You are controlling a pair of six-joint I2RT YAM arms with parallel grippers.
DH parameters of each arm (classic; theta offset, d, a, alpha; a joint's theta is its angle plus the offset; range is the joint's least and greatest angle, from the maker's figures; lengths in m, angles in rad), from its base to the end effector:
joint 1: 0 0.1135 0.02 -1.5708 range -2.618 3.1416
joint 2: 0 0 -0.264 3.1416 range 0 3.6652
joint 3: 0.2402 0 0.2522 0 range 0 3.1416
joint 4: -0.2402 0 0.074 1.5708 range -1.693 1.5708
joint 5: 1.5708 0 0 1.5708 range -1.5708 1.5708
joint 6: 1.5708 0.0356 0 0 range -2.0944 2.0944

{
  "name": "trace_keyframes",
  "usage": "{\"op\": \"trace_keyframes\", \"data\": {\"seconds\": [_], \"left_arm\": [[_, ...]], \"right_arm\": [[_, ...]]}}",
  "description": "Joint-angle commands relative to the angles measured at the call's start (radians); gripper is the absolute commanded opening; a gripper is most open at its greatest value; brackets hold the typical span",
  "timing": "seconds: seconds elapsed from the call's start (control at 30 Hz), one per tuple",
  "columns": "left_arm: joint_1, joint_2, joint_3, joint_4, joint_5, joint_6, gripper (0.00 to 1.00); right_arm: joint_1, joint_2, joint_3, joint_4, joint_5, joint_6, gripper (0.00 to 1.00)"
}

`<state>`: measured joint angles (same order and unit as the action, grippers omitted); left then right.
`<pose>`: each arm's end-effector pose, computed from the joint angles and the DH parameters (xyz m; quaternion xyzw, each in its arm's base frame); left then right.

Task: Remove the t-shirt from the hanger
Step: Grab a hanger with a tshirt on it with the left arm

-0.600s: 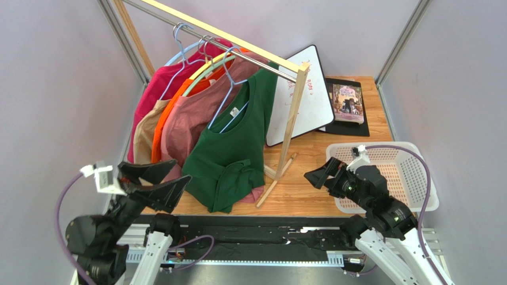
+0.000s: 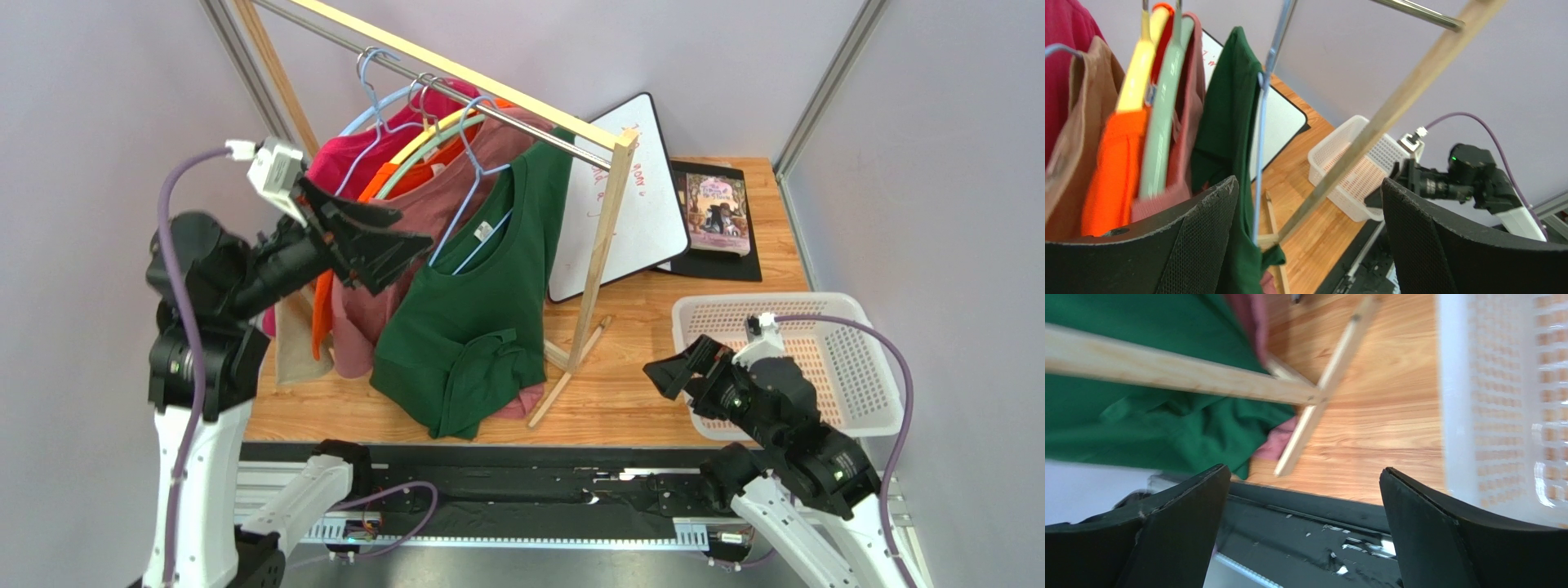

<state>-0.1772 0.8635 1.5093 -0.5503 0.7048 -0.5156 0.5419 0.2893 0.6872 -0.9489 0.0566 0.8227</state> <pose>0.1029 -0.0419 0.5192 0.1455 0.6652 -0.4542 0.5745 0.0549 0.0307 0.2817 0.1358 0.8619 0.2885 0.3942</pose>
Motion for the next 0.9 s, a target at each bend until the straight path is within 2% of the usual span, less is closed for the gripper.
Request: {"op": "trace_keyframes", "data": {"seconds": [0.0,0.03,0.13,0.3,0.47,0.6,0.7,0.87], "left_arm": [[-0.015,0.121,0.087,-0.004,0.050,0.097,0.88],[-0.021,0.159,0.104,-0.005,0.036,0.106,0.83],[-0.068,0.222,0.129,-0.002,-0.023,0.152,0.80],[-0.188,0.302,0.163,-0.013,-0.132,0.225,0.75],[-0.261,0.305,0.134,-0.023,-0.301,0.259,0.59],[-0.272,0.284,0.085,0.010,-0.324,0.221,0.45],[-0.291,0.296,0.080,0.026,-0.323,0.197,0.30],[-0.326,0.318,0.089,0.024,-0.343,0.192,0.27]], "right_arm": [[-0.002,-0.076,-0.035,0.166,-0.219,-0.022,1.00],[-0.002,-0.082,-0.031,0.177,-0.239,-0.022,1.00],[-0.003,-0.096,-0.002,0.188,-0.285,-0.030,1.00],[-0.002,-0.121,0.032,0.159,-0.271,-0.040,1.00],[-0.002,-0.108,0.049,0.154,-0.267,-0.053,1.00],[-0.003,-0.078,0.064,0.156,-0.274,-0.066,0.99],[-0.002,-0.053,0.081,0.157,-0.278,-0.085,0.99],[-0.003,-0.016,0.117,0.156,-0.285,-0.111,0.99]]}}
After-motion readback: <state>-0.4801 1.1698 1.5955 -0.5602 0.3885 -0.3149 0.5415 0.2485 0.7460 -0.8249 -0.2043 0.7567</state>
